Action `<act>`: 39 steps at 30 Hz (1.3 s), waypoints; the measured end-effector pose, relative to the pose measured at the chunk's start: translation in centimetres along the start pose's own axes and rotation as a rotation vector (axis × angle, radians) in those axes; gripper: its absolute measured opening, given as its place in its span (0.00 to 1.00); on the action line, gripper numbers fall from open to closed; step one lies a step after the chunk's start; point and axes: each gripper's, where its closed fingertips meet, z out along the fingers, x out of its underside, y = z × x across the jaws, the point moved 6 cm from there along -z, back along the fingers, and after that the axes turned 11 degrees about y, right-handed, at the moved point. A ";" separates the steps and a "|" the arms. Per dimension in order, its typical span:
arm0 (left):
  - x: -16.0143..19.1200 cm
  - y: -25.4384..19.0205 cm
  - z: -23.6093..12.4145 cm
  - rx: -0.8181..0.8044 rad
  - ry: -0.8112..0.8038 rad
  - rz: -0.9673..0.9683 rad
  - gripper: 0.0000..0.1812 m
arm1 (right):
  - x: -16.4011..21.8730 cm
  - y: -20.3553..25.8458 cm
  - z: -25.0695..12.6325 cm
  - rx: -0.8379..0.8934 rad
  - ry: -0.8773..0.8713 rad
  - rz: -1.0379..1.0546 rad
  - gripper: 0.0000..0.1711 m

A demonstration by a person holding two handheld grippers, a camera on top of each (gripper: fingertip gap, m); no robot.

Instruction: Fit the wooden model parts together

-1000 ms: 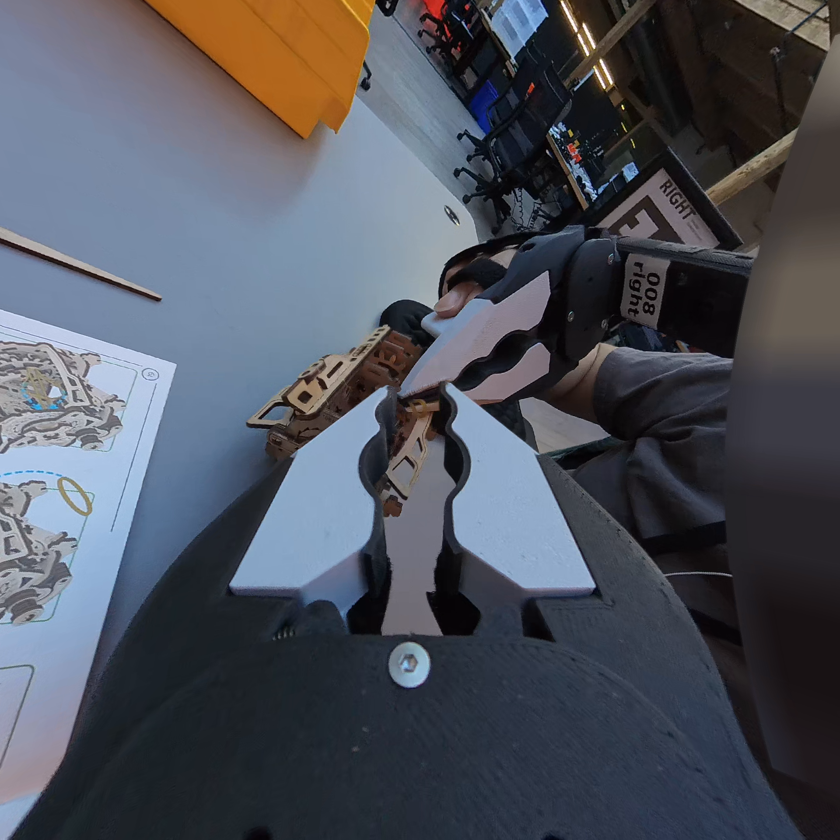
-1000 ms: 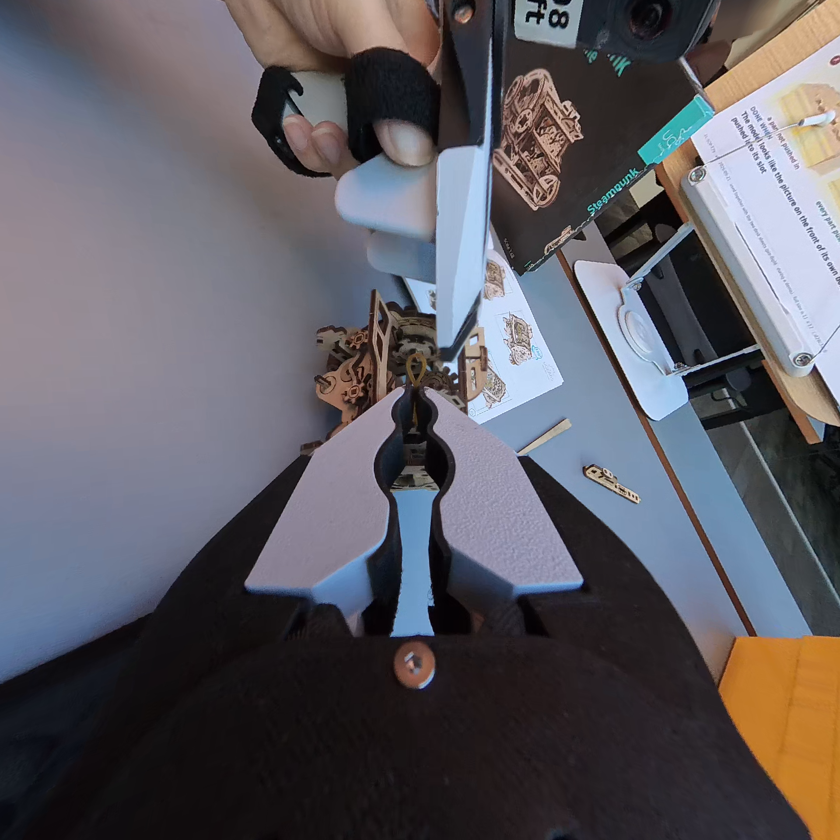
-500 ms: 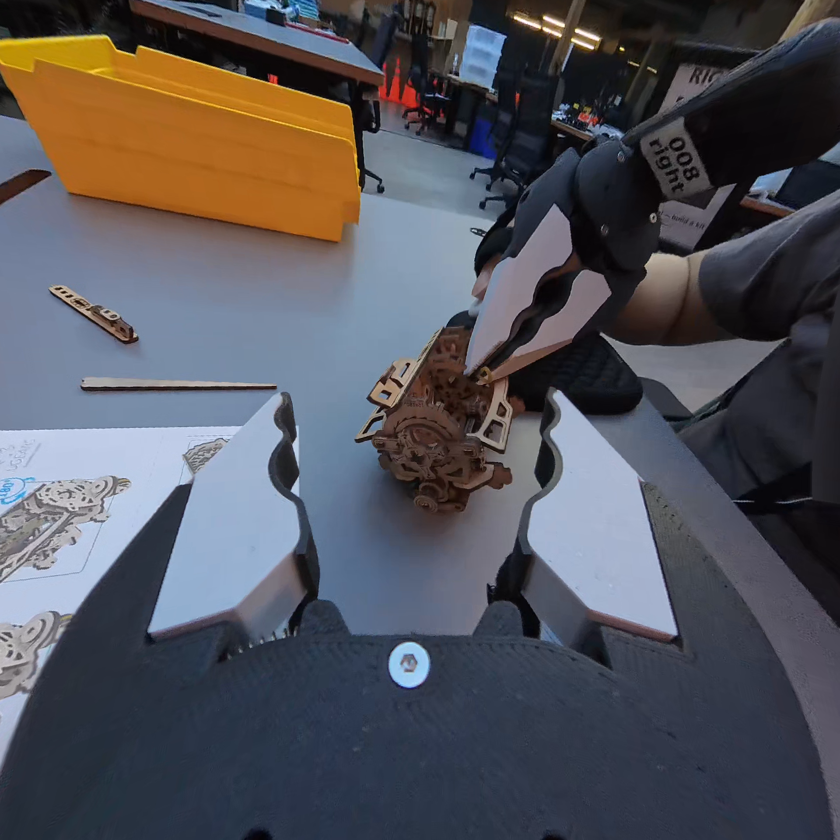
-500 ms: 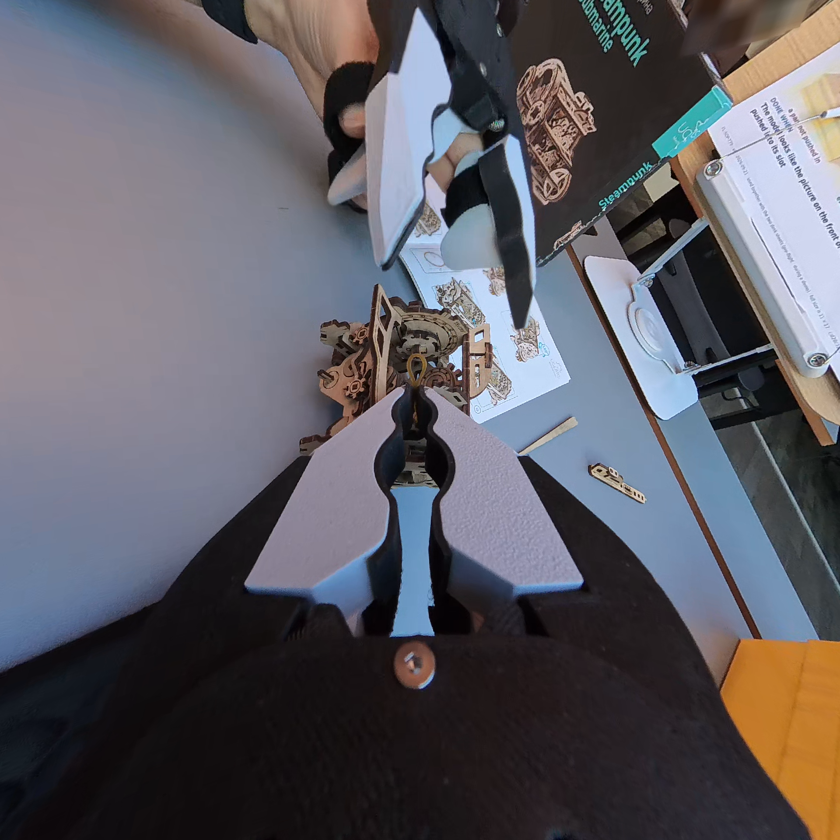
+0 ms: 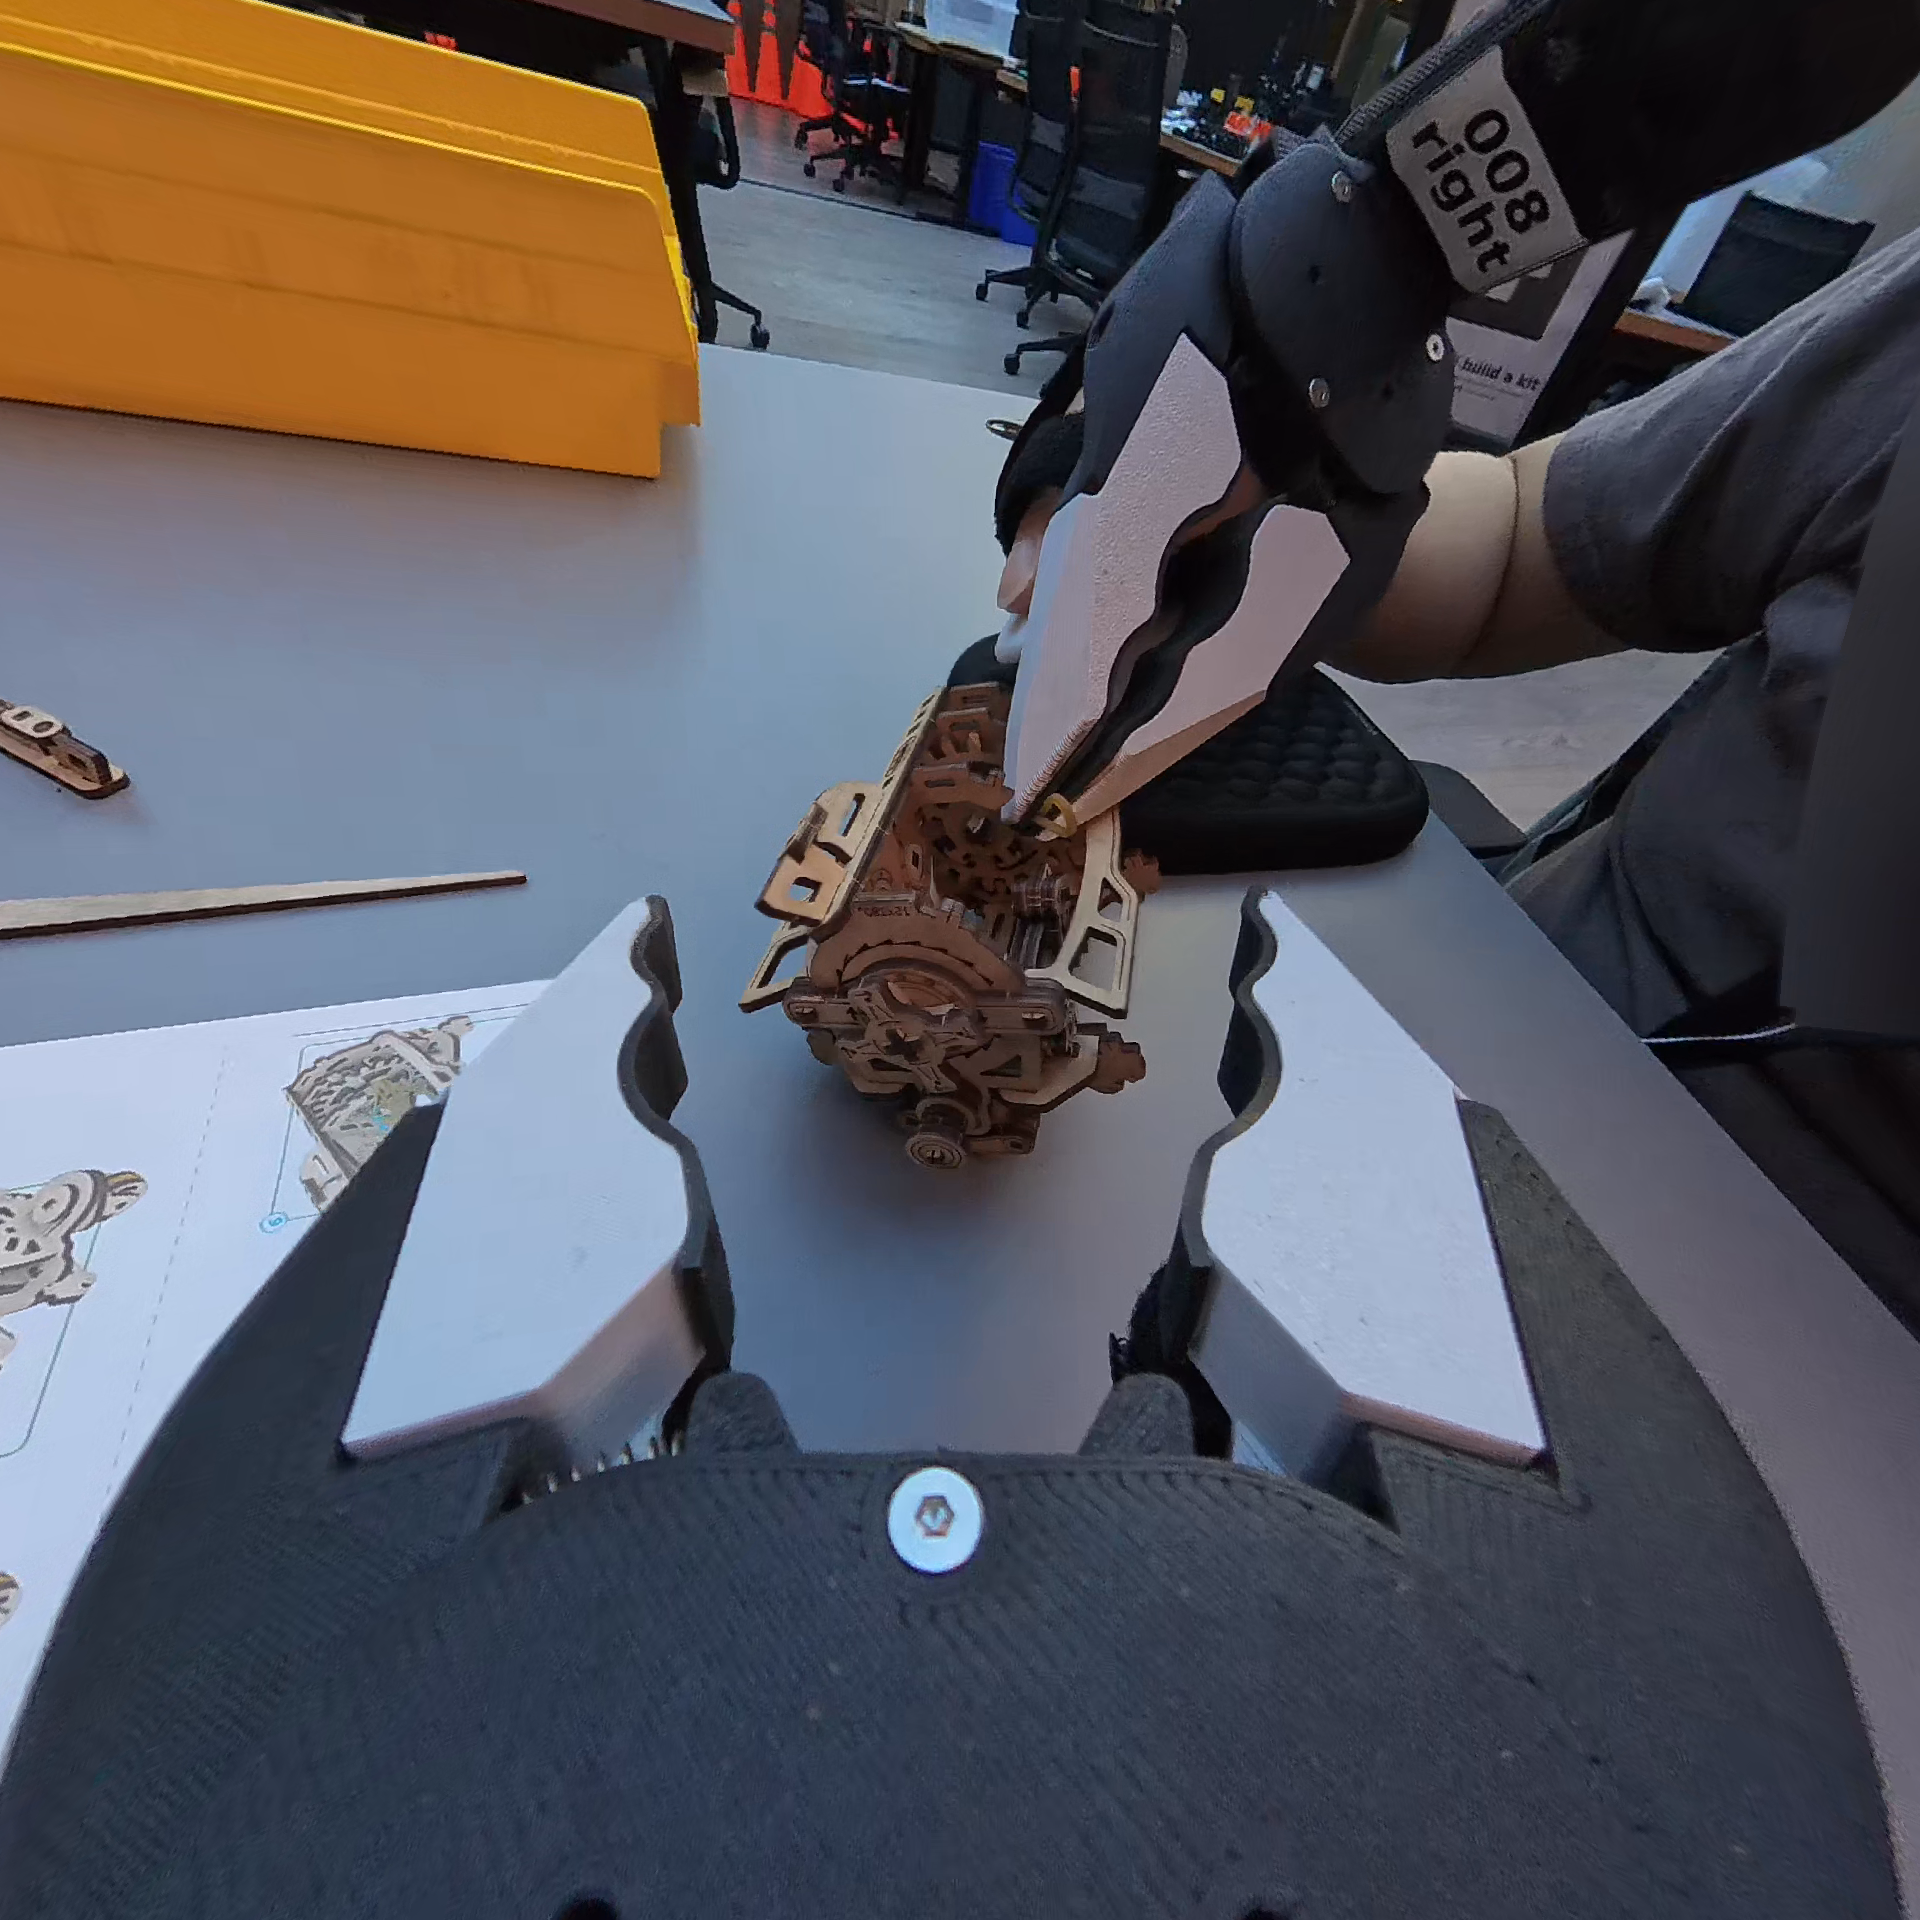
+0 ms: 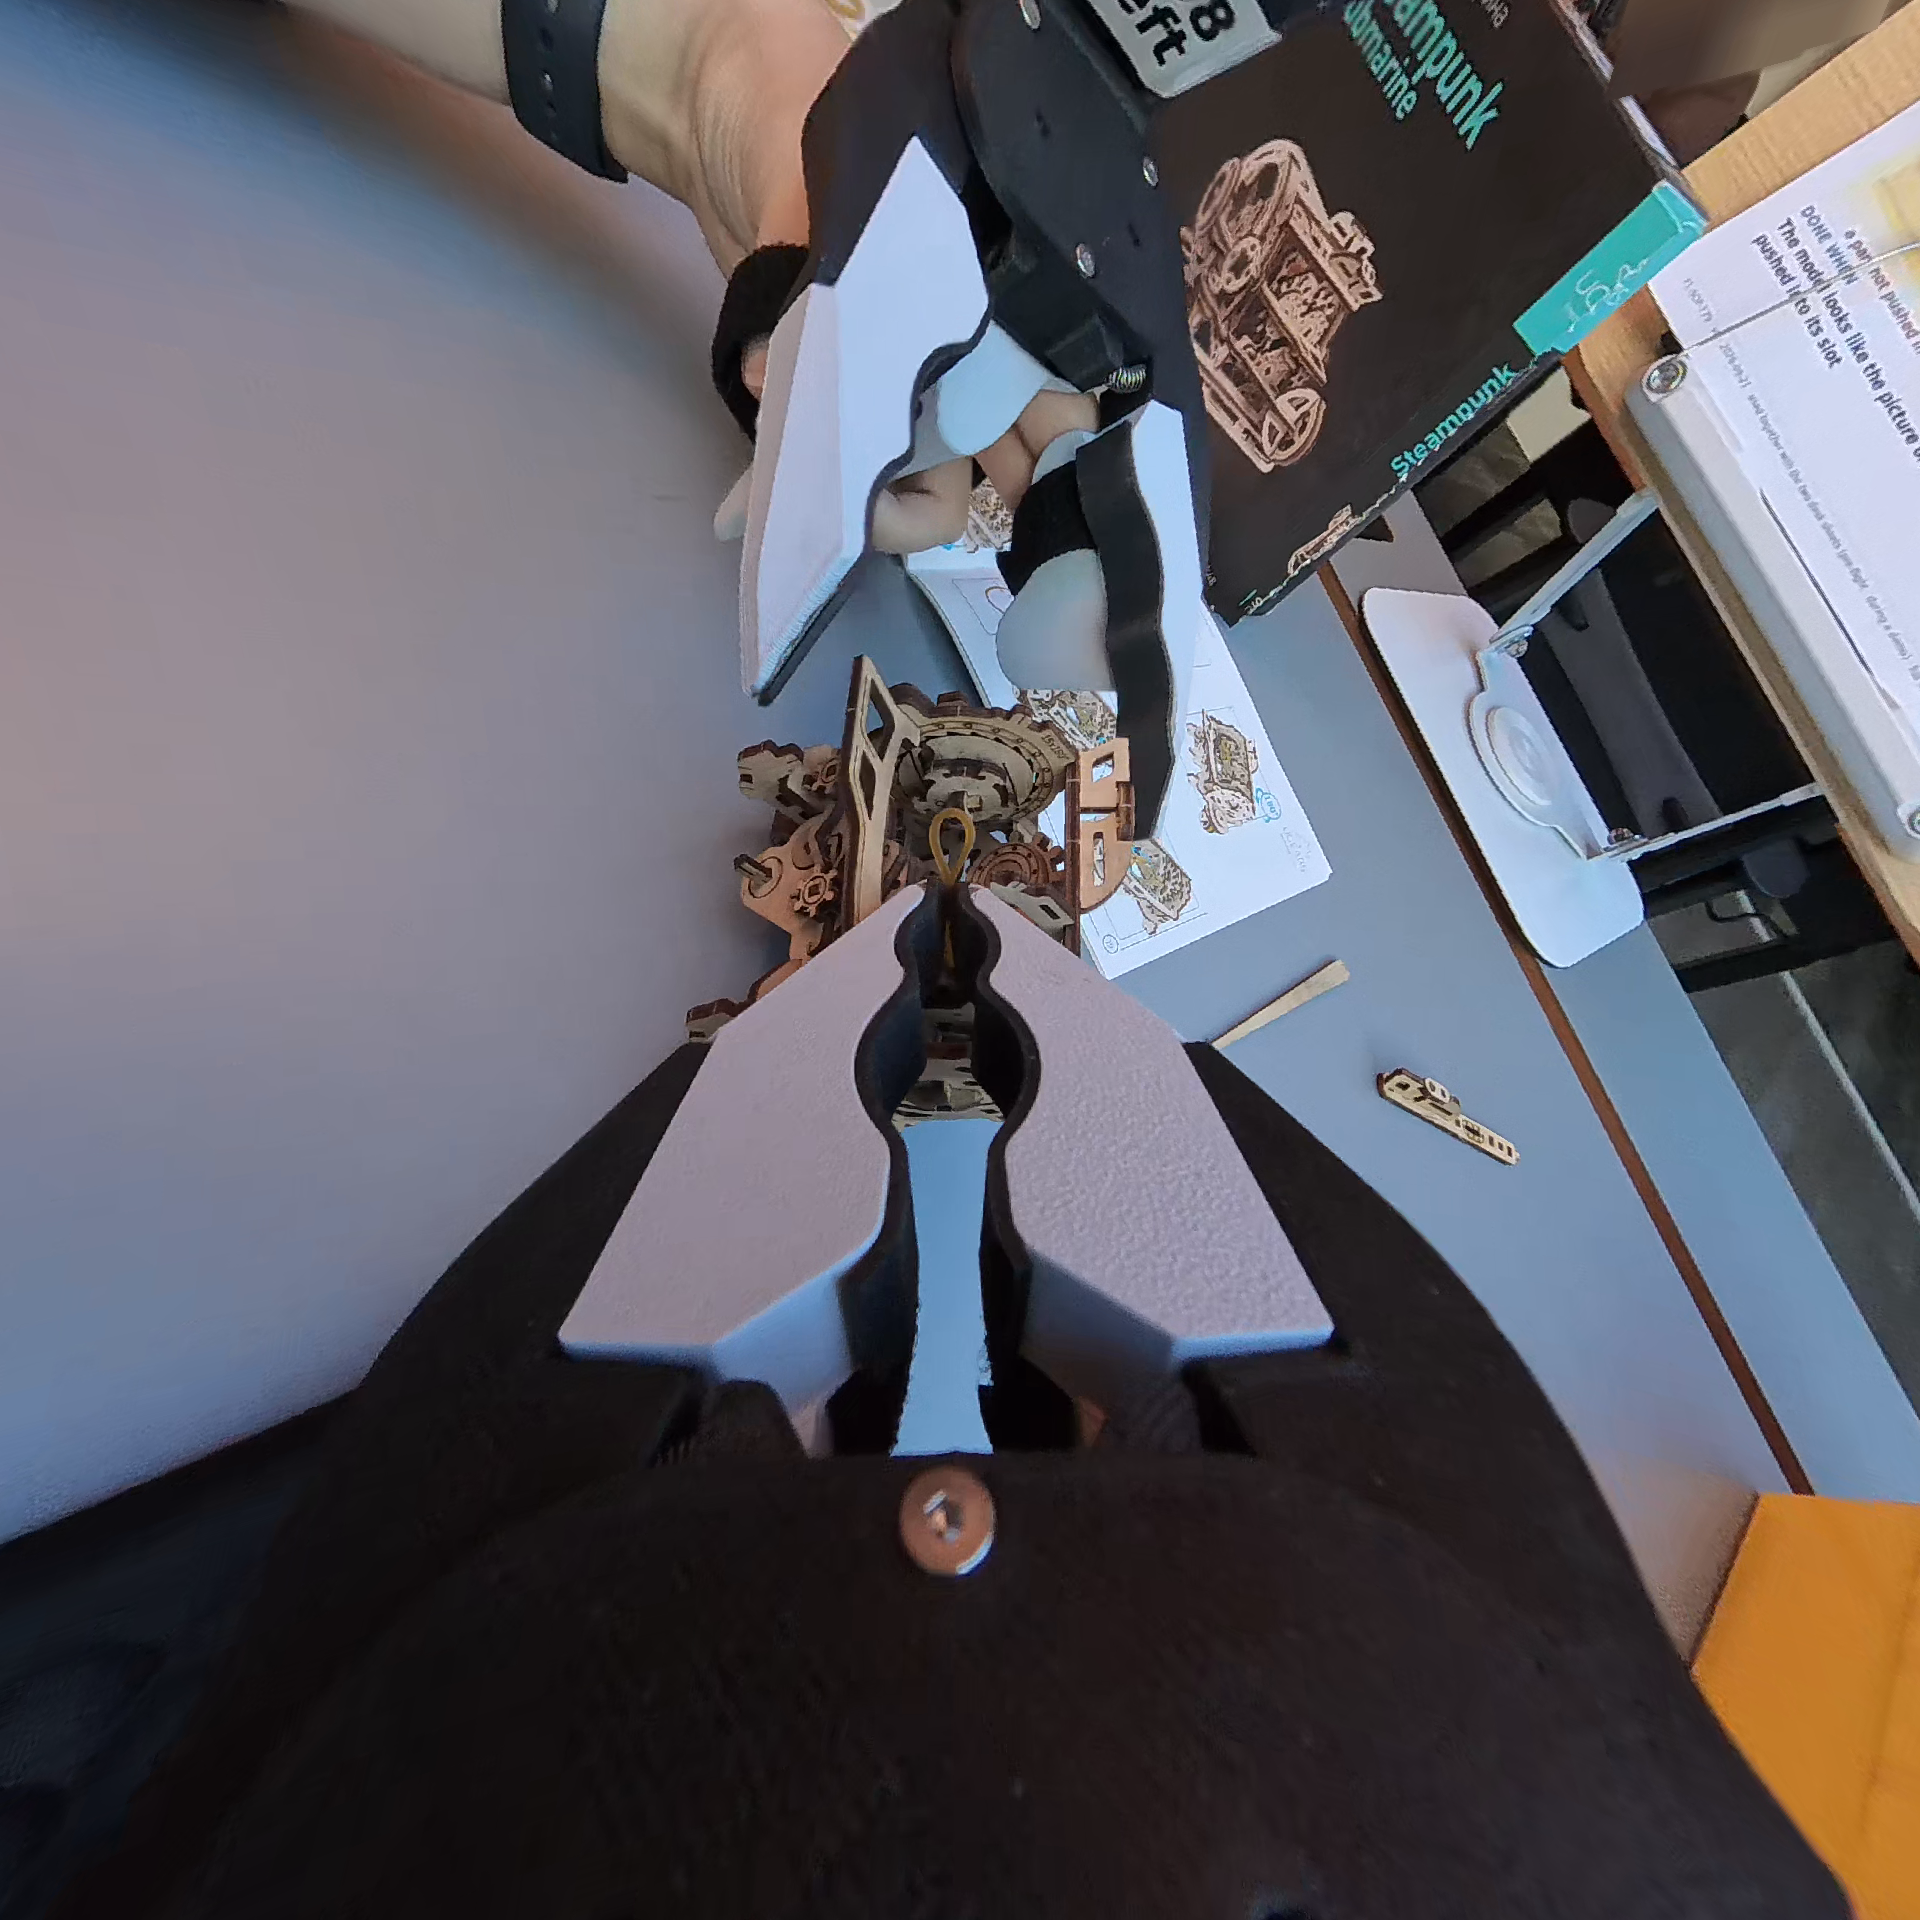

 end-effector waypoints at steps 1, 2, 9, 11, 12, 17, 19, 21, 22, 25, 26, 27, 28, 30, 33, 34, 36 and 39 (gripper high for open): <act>-0.1 0.0 0.0 -0.005 -0.003 0.003 0.57 | 0.1 -0.1 0.0 0.000 -0.001 0.005 0.00; -0.1 0.0 0.1 -0.006 -0.005 0.006 0.55 | 0.1 -0.2 0.0 0.004 0.000 0.008 0.00; 0.1 -0.4 0.5 -0.019 0.033 0.044 0.45 | 0.6 -1.0 -0.3 -0.047 -0.050 0.107 0.00; 0.1 -0.4 0.5 -0.023 0.033 0.044 0.42 | 0.8 -1.1 -0.4 -0.058 -0.055 0.122 0.00; 0.1 -0.4 0.4 -0.021 0.031 0.040 0.40 | 0.9 -1.1 -0.4 -0.064 -0.058 0.128 0.00; 0.3 -0.3 0.5 -0.022 0.052 0.030 0.43 | 1.0 -1.2 -0.4 -0.078 -0.069 0.142 0.00; 0.5 -0.4 0.7 -0.027 0.082 0.033 0.42 | 0.9 -1.1 -0.4 -0.082 -0.069 0.140 0.00; 0.7 -0.5 1.0 -0.026 0.104 0.043 0.38 | 0.8 -1.0 -0.3 -0.085 -0.068 0.133 0.00; 0.7 -0.6 1.1 -0.020 0.111 0.049 0.36 | 0.8 -1.0 -0.4 -0.085 -0.068 0.130 0.00; 0.7 -0.6 1.1 -0.021 0.112 0.048 0.36 | 0.7 -1.0 -0.4 -0.095 -0.065 0.124 0.00; 0.7 -0.6 1.1 -0.022 0.111 0.046 0.36 | 0.6 -1.1 -0.5 -0.100 -0.066 0.125 0.00; 0.7 -0.5 1.1 -0.024 0.110 0.045 0.36 | 0.6 -1.1 -0.5 -0.100 -0.063 0.122 0.00; 0.7 -0.5 1.1 -0.028 0.109 0.046 0.36 | 0.6 -1.0 -0.5 -0.098 -0.057 0.114 0.00; 0.7 -0.5 1.1 -0.036 0.109 0.049 0.36 | 0.4 -0.8 -0.4 -0.083 -0.040 0.092 0.00; 0.7 -0.6 1.1 -0.047 0.107 0.054 0.36 | 0.1 -0.4 -0.2 -0.071 -0.008 0.056 0.00; 0.7 -0.6 1.1 -0.049 0.107 0.053 0.36 | 0.0 -0.3 -0.2 -0.058 0.005 0.038 0.00; 0.7 -0.6 1.1 -0.049 0.106 0.051 0.36 | -0.2 -0.2 -0.1 -0.034 0.031 0.005 0.00; 0.7 -0.6 1.1 -0.050 0.106 0.049 0.36 | -0.6 -0.2 0.0 -0.023 0.064 -0.034 0.00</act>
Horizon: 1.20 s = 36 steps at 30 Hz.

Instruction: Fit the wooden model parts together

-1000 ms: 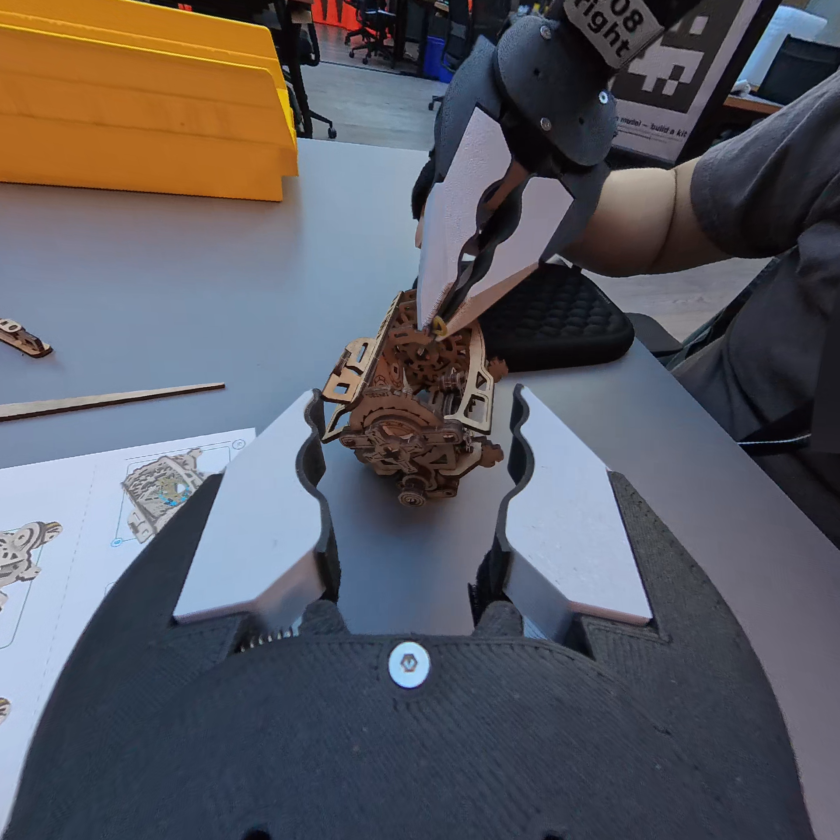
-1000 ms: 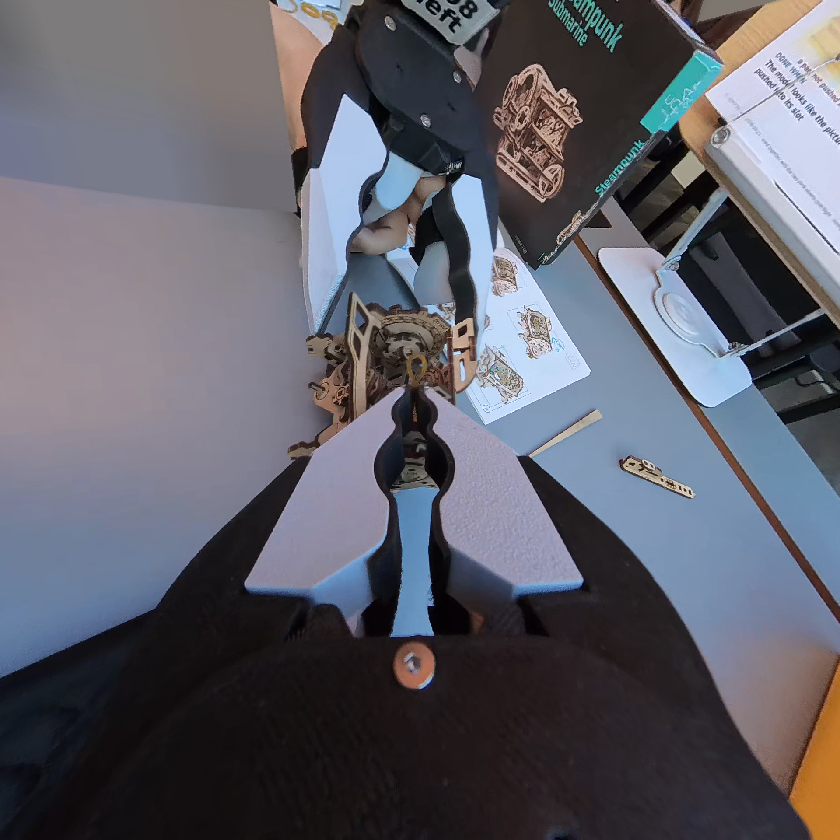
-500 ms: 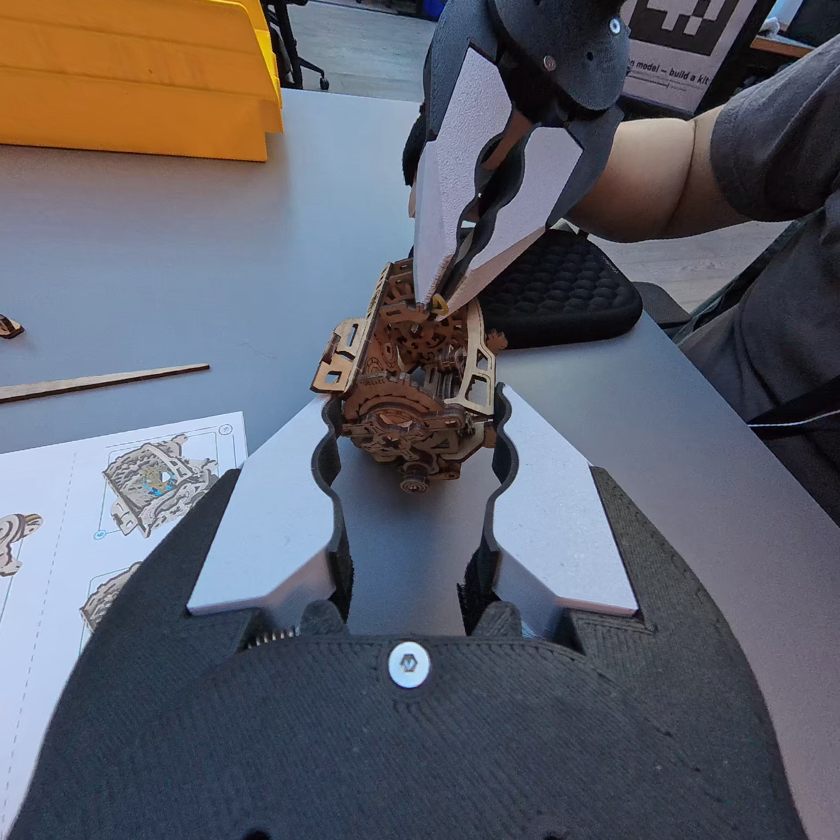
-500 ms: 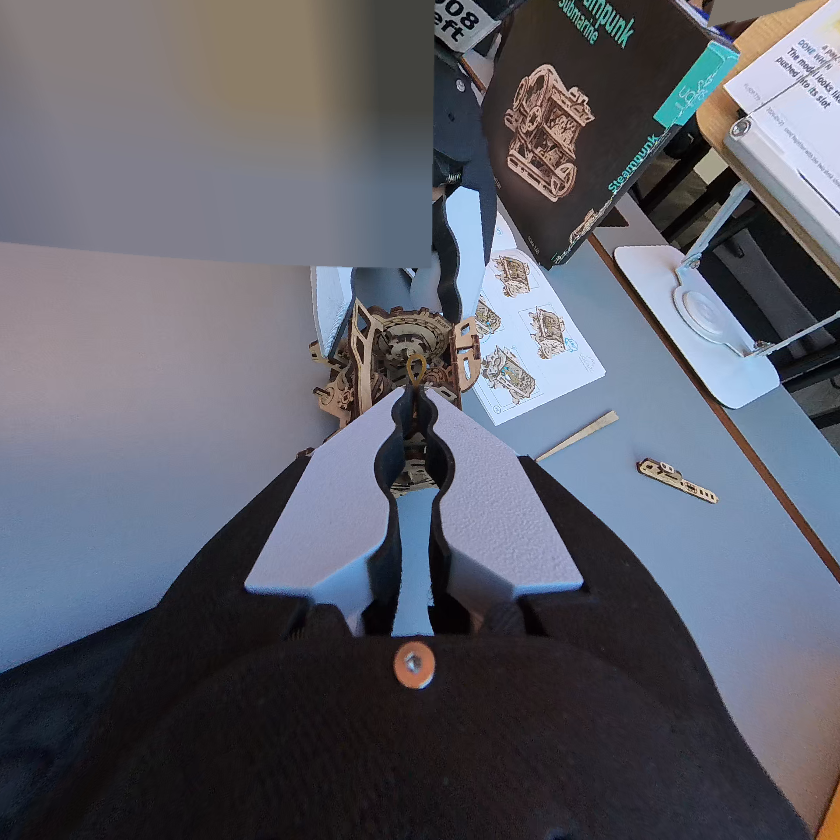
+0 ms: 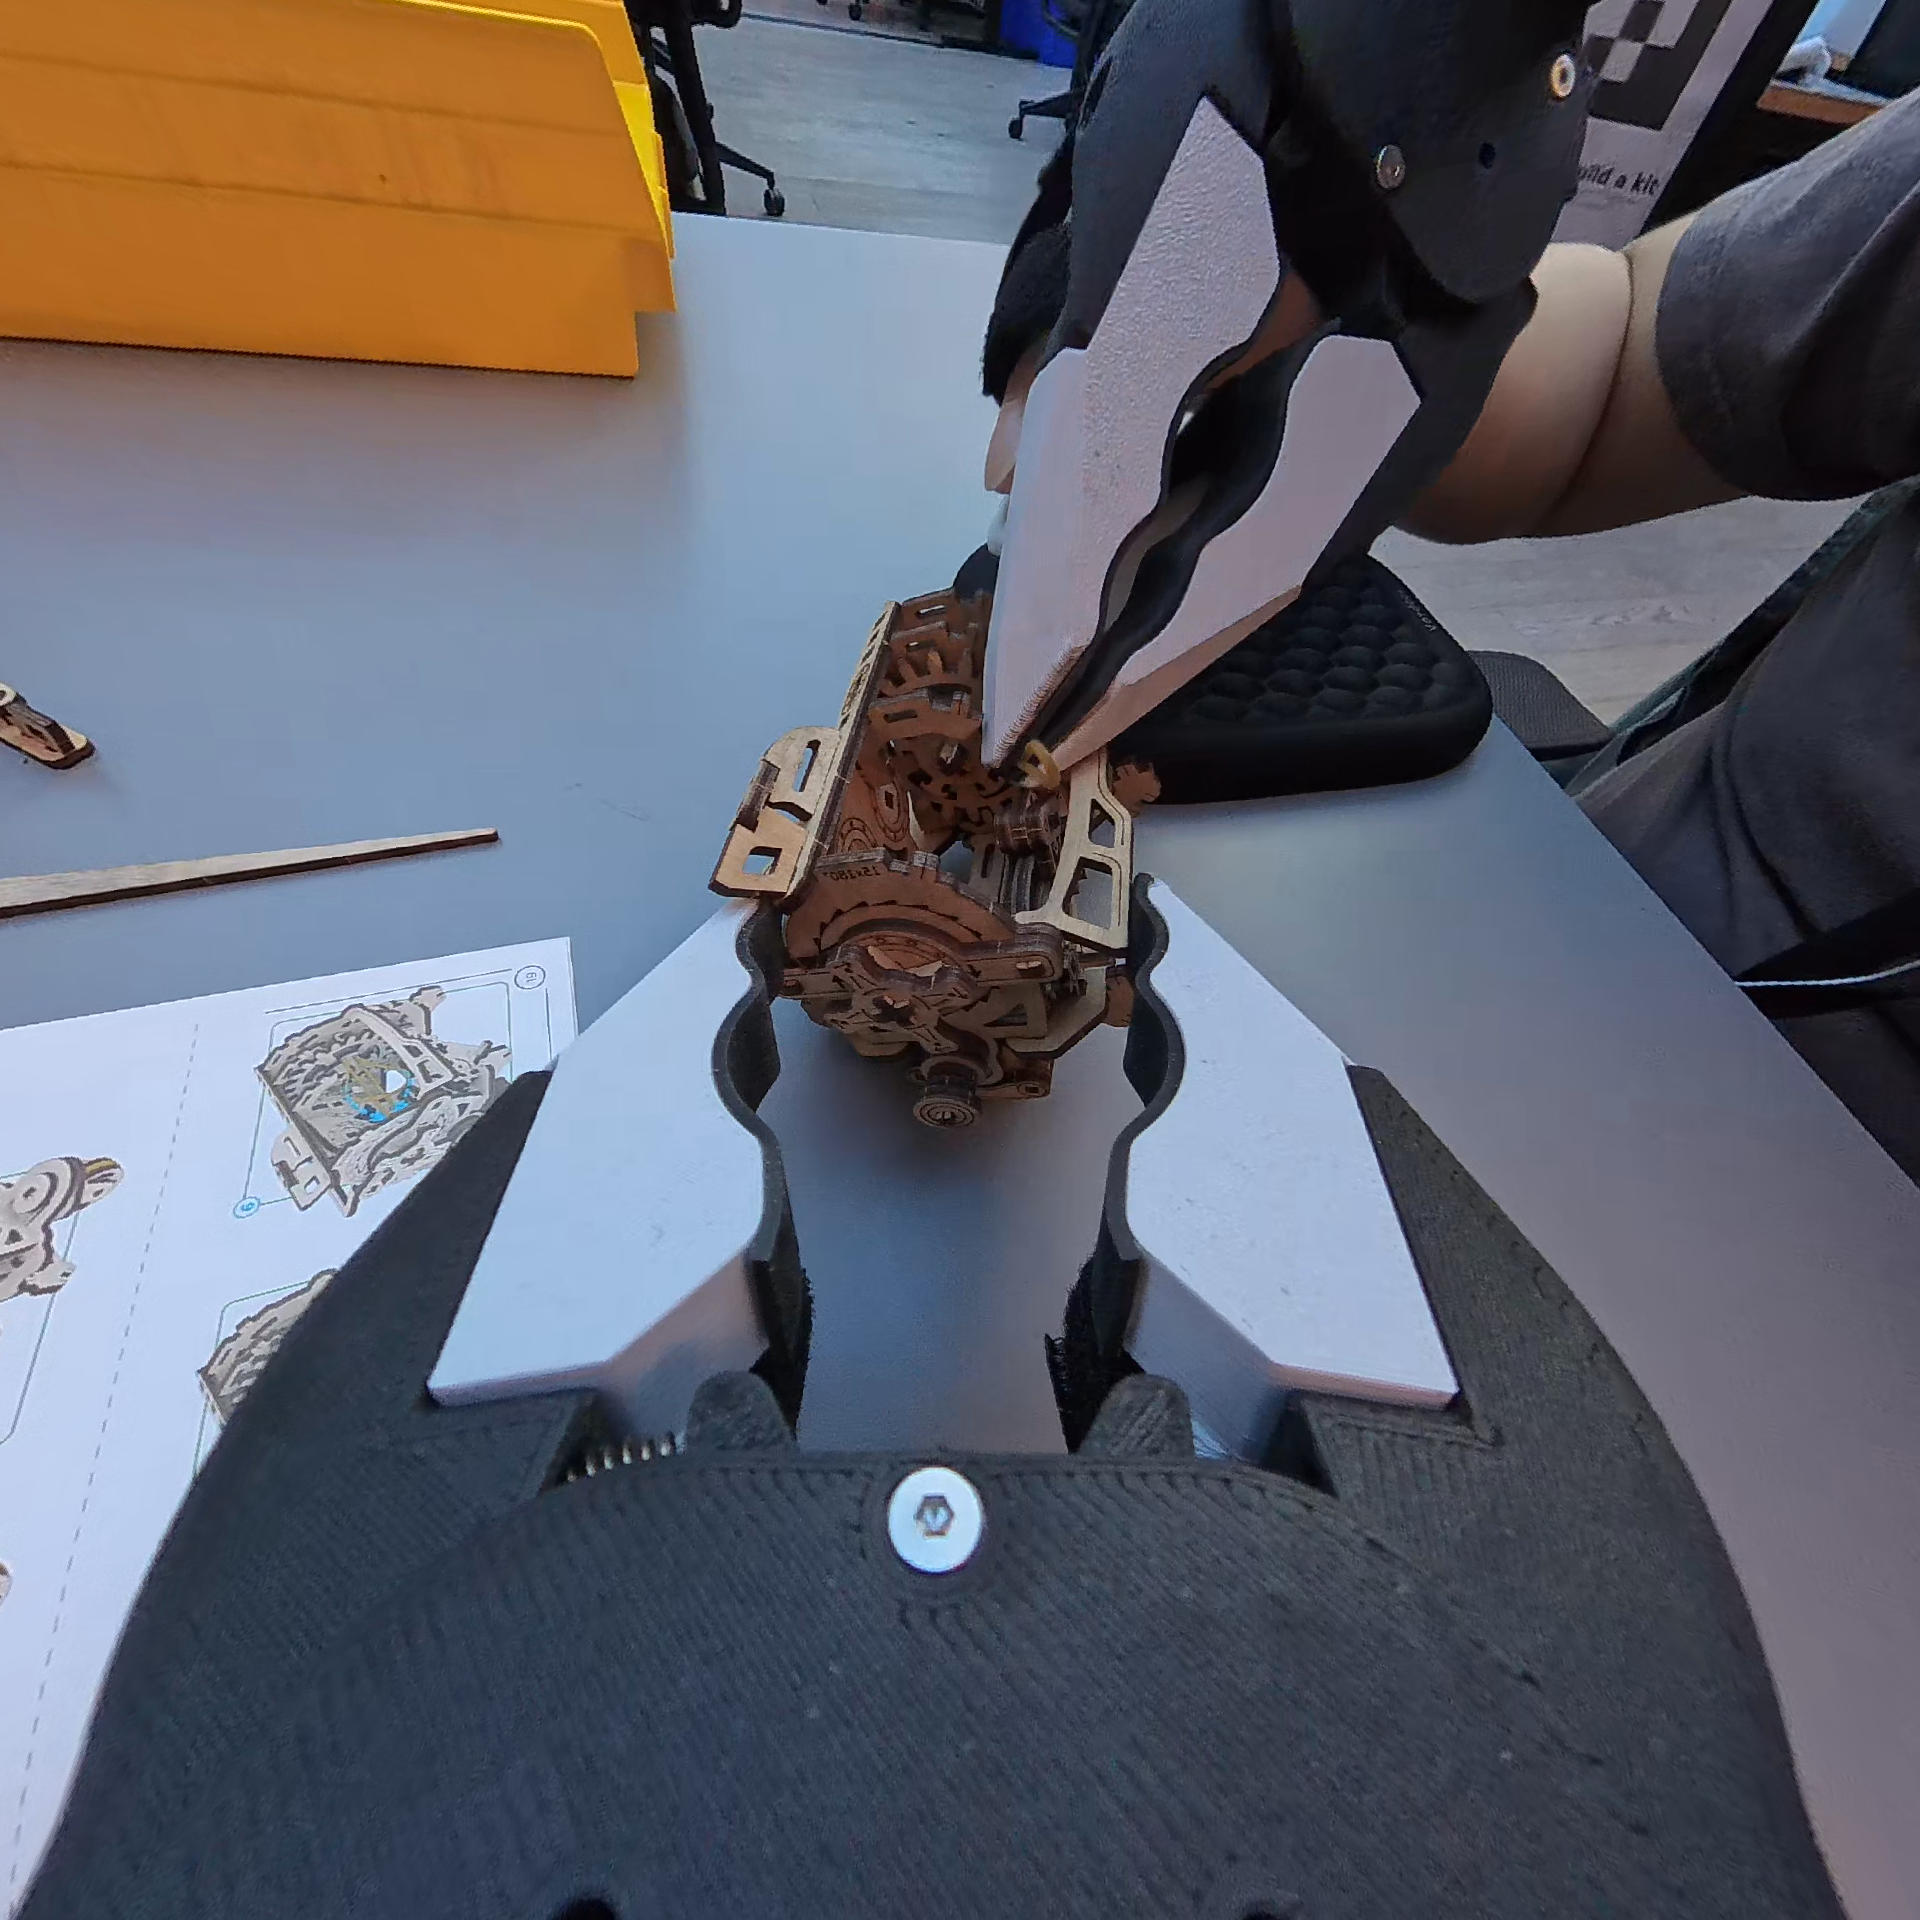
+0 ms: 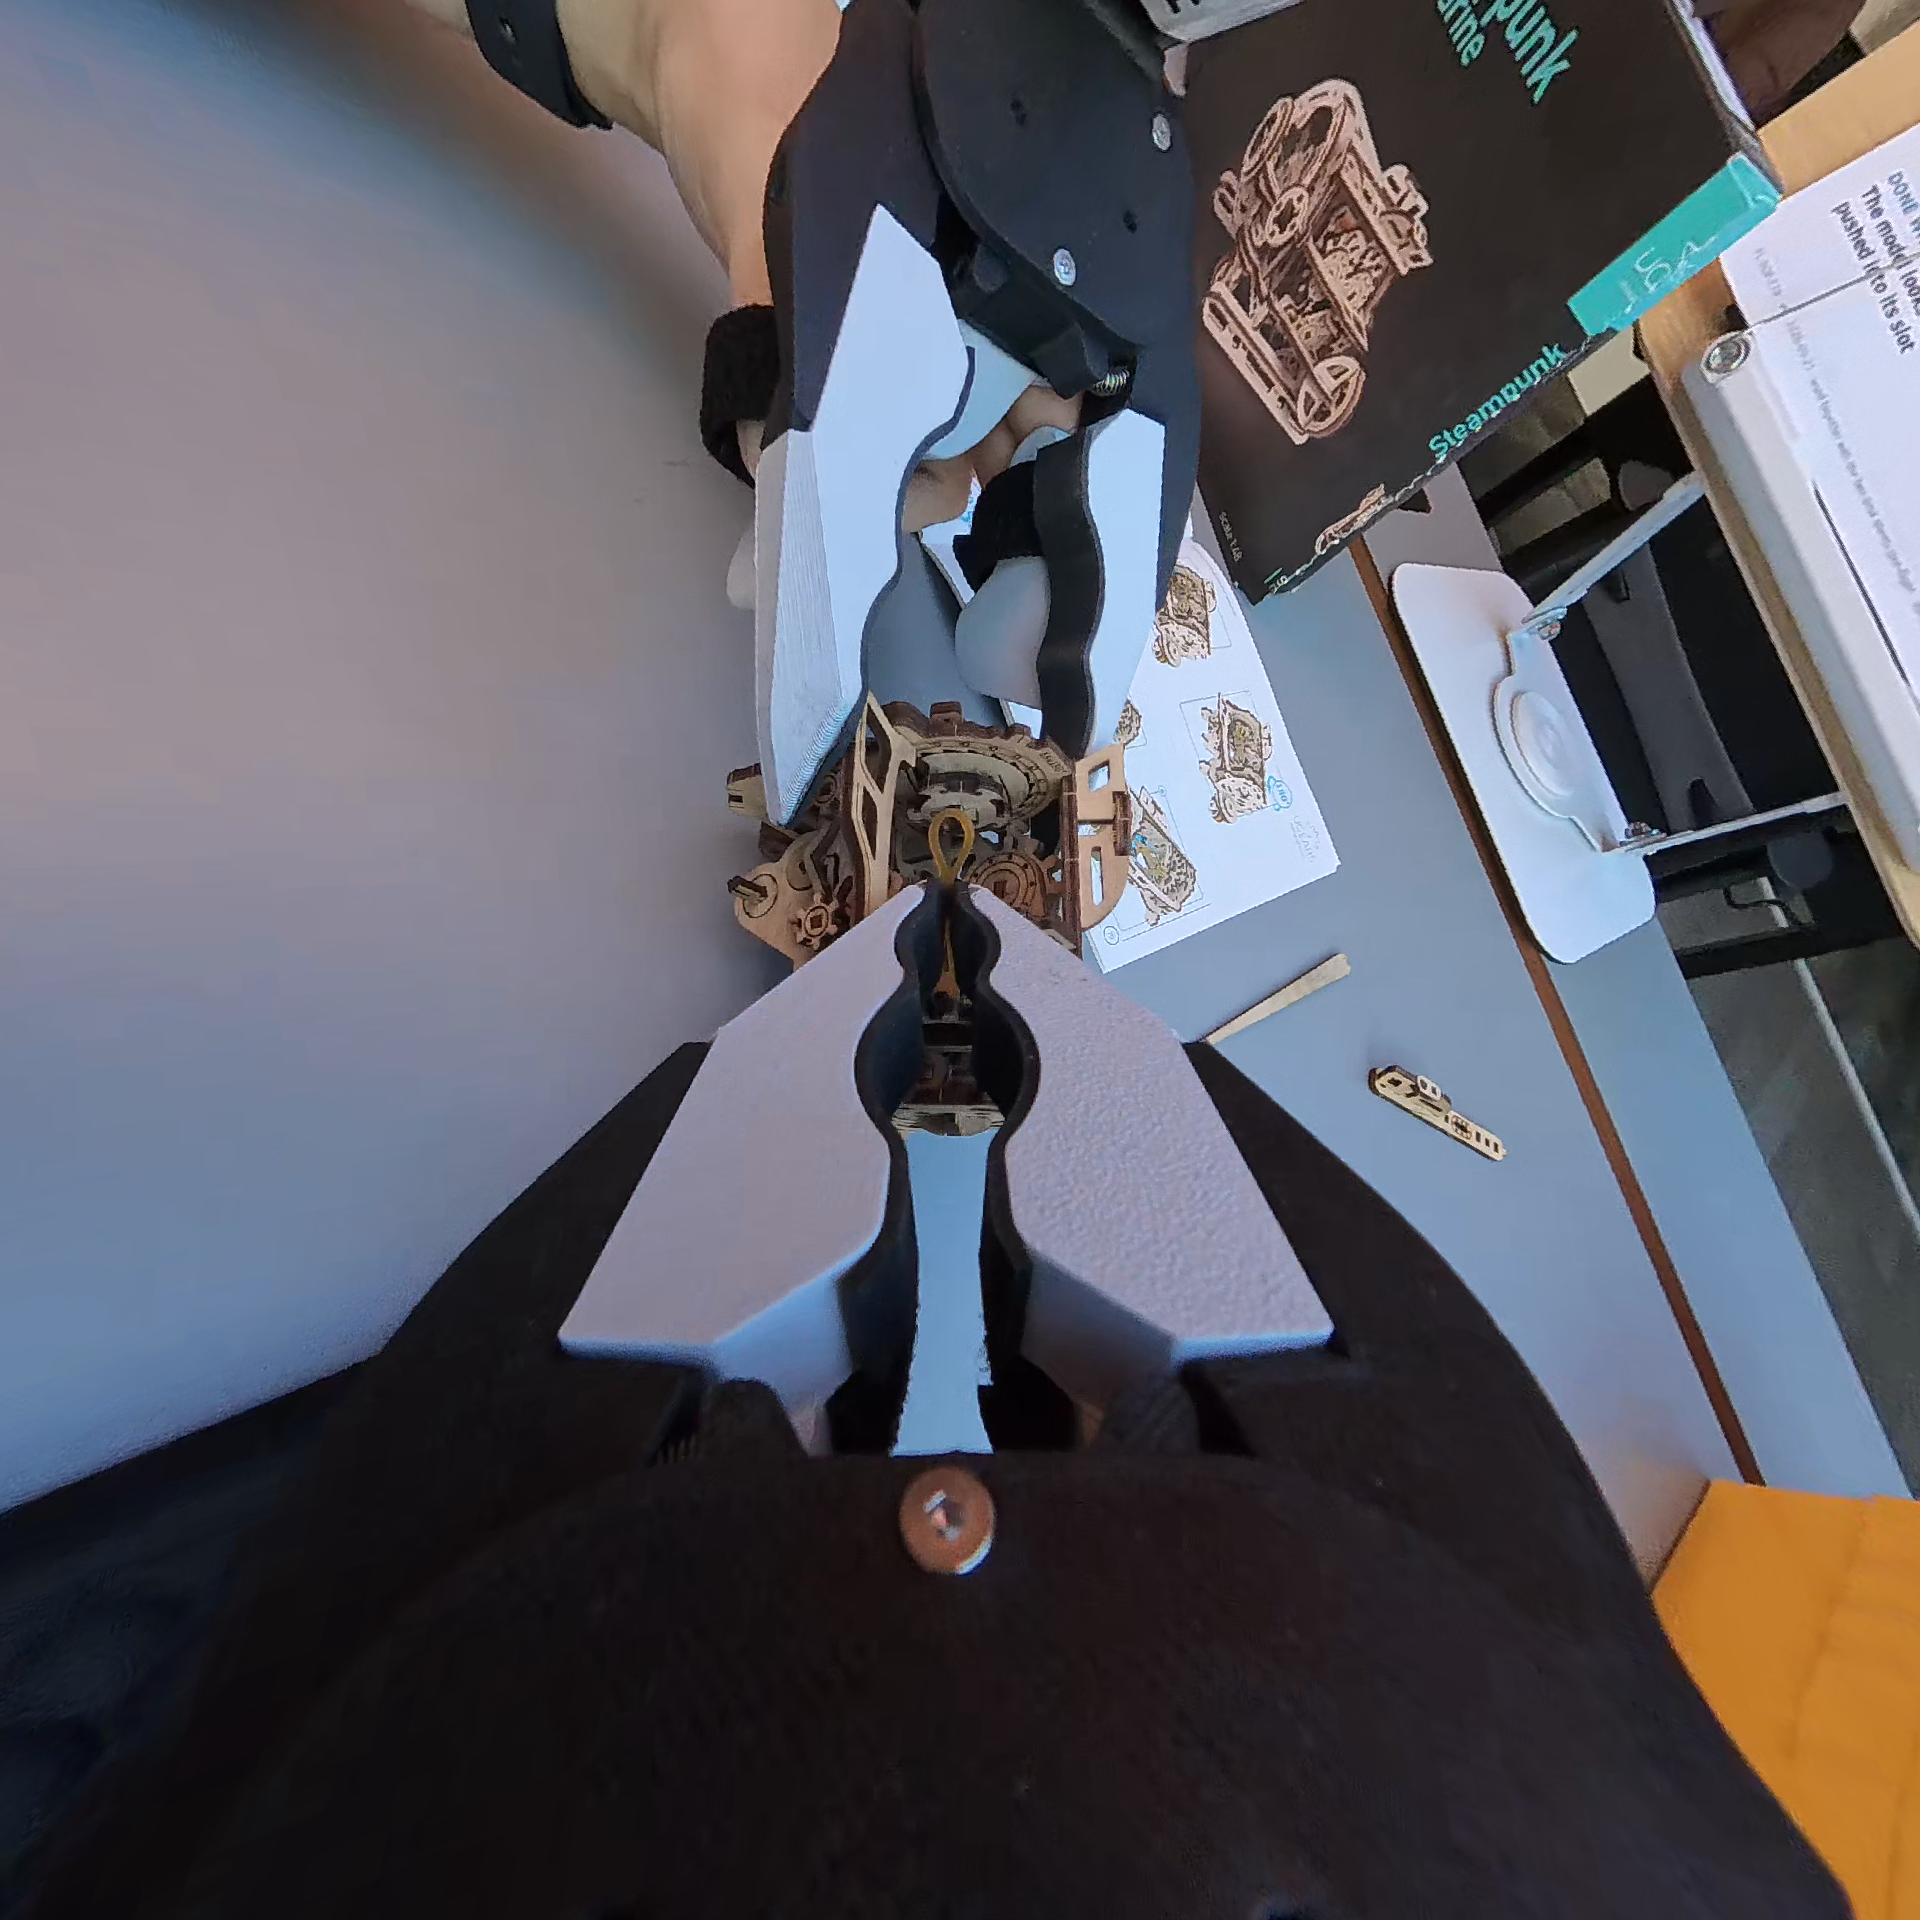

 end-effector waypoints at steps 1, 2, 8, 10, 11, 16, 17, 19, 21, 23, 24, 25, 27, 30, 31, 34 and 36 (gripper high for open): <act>0.0 0.0 0.0 -0.001 0.000 0.001 0.36 | -0.1 0.0 0.0 0.000 0.011 -0.009 0.00; 0.0 0.0 0.0 -0.003 0.001 0.003 0.36 | -0.2 0.0 0.1 0.000 0.019 -0.019 0.00; 0.0 -0.1 0.0 -0.013 0.004 0.005 0.36 | -0.7 0.2 0.2 0.012 0.055 -0.063 0.00; 0.0 -0.2 0.1 -0.021 0.005 0.016 0.36 | -0.9 0.3 0.3 0.017 0.060 -0.068 0.00; 0.0 -0.2 0.1 -0.025 0.005 0.019 0.36 | -0.9 0.3 0.3 0.025 0.066 -0.072 0.00; 0.1 -0.4 0.1 -0.040 0.006 0.033 0.36 | -1.2 0.4 0.5 0.038 0.077 -0.057 0.00; 0.1 -0.4 0.1 -0.044 0.006 0.038 0.36 | -1.2 0.5 0.6 0.037 0.078 -0.056 0.00; 0.1 -0.5 0.1 -0.052 0.007 0.046 0.36 | -1.4 0.6 0.6 0.037 0.082 -0.064 0.00; 0.1 -0.6 0.1 -0.056 0.010 0.050 0.36 | -1.5 0.6 0.7 0.033 0.089 -0.070 0.00; 0.1 -0.7 0.2 -0.063 0.014 0.058 0.36 | -1.7 0.6 0.7 0.037 0.097 -0.079 0.00; 0.1 -0.7 0.2 -0.068 0.016 0.061 0.36 | -1.9 0.7 0.7 0.041 0.105 -0.086 0.00; 0.2 -0.8 0.2 -0.071 0.017 0.063 0.36 | -2.0 0.7 0.8 0.045 0.117 -0.096 0.00; 0.2 -0.8 0.2 -0.076 0.018 0.065 0.36 | -2.1 0.8 0.9 0.052 0.149 -0.130 0.00; 0.2 -0.9 0.1 -0.078 0.018 0.064 0.36 | -2.3 0.9 1.0 0.072 0.186 -0.179 0.00; 0.2 -0.9 0.1 -0.079 0.019 0.063 0.36 | -2.3 0.9 1.0 0.074 0.193 -0.189 0.00; 0.2 -0.9 0.1 -0.079 0.019 0.062 0.36 | -2.2 0.8 1.0 0.075 0.203 -0.203 0.00; 0.3 -0.9 0.1 -0.077 0.020 0.059 0.36 | -2.1 0.7 0.9 0.066 0.187 -0.184 0.00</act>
